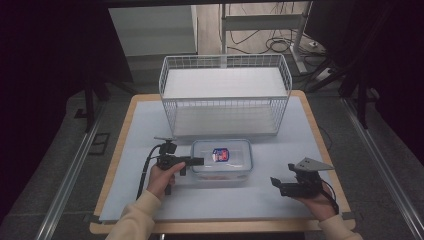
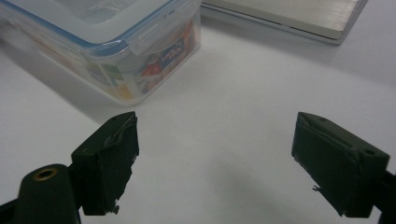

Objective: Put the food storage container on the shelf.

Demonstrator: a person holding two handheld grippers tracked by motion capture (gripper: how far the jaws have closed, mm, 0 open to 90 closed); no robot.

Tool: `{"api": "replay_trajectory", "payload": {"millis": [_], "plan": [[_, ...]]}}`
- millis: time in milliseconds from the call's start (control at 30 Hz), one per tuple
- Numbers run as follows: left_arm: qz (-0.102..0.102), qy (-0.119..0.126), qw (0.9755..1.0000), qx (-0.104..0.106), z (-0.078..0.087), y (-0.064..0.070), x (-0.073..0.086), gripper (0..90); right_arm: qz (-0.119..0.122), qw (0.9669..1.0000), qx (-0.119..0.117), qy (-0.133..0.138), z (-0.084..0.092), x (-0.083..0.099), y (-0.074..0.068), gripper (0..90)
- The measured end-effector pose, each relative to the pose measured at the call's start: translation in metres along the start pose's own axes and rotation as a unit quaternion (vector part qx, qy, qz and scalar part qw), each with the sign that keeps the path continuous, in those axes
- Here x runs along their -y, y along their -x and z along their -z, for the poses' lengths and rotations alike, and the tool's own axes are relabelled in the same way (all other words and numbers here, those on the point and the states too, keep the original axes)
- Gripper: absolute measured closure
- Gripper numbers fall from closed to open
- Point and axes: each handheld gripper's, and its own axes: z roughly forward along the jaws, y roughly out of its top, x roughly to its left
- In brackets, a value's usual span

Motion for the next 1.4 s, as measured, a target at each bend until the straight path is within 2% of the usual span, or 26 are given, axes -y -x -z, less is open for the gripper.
{"api": "replay_trajectory", "payload": {"millis": [133, 433, 567, 667, 767, 833, 1000, 1067, 1167, 1233, 1400], "plan": [[0.007, -0.006, 0.9999, 0.009, -0.003, -0.001, 0.001, 16.8, -0.003, 1.0000, 0.000, 0.001, 0.001, 0.000, 0.002, 15.1], [0.007, 0.012, 0.9999, 0.006, 0.002, -0.001, 0.002, 24.7, -0.004, 1.0000, -0.007, 0.002, -0.001, -0.003, 0.000, 15.2], [0.014, 0.017, 0.9997, 0.009, 0.003, -0.003, 0.002, 27.0, -0.007, 0.9999, -0.012, 0.005, -0.004, -0.010, -0.001, 15.5], [0.016, 0.019, 0.9996, 0.011, 0.004, -0.004, 0.003, 27.8, -0.017, 0.9994, -0.027, 0.010, -0.007, -0.020, -0.002, 15.8], [0.017, 0.020, 0.9996, 0.012, 0.004, -0.004, 0.003, 28.2, -0.049, 0.9964, -0.068, 0.011, -0.012, -0.031, 0.000, 16.1], [0.017, 0.021, 0.9996, 0.012, 0.004, -0.004, 0.003, 28.3, -0.055, 0.9943, -0.091, 0.005, -0.018, -0.038, -0.001, 16.0], [0.016, 0.020, 0.9996, 0.012, 0.004, -0.004, 0.003, 28.3, -0.065, 0.9899, -0.125, -0.018, -0.039, -0.051, -0.006, 15.9], [0.015, 0.020, 0.9996, 0.012, 0.004, -0.004, 0.003, 28.3, -0.077, 0.9870, -0.139, -0.026, -0.048, -0.055, -0.007, 15.9], [0.015, 0.020, 0.9996, 0.012, 0.004, -0.004, 0.003, 28.3, -0.096, 0.9840, -0.147, -0.033, -0.058, -0.061, -0.005, 16.0], [0.015, 0.020, 0.9996, 0.012, 0.004, -0.004, 0.003, 28.2, -0.118, 0.9802, -0.155, -0.036, -0.064, -0.064, -0.002, 16.0], [0.015, 0.021, 0.9996, 0.012, 0.004, -0.004, 0.003, 28.2, -0.155, 0.9739, -0.157, -0.051, -0.077, -0.066, 0.007, 20.2]]}}
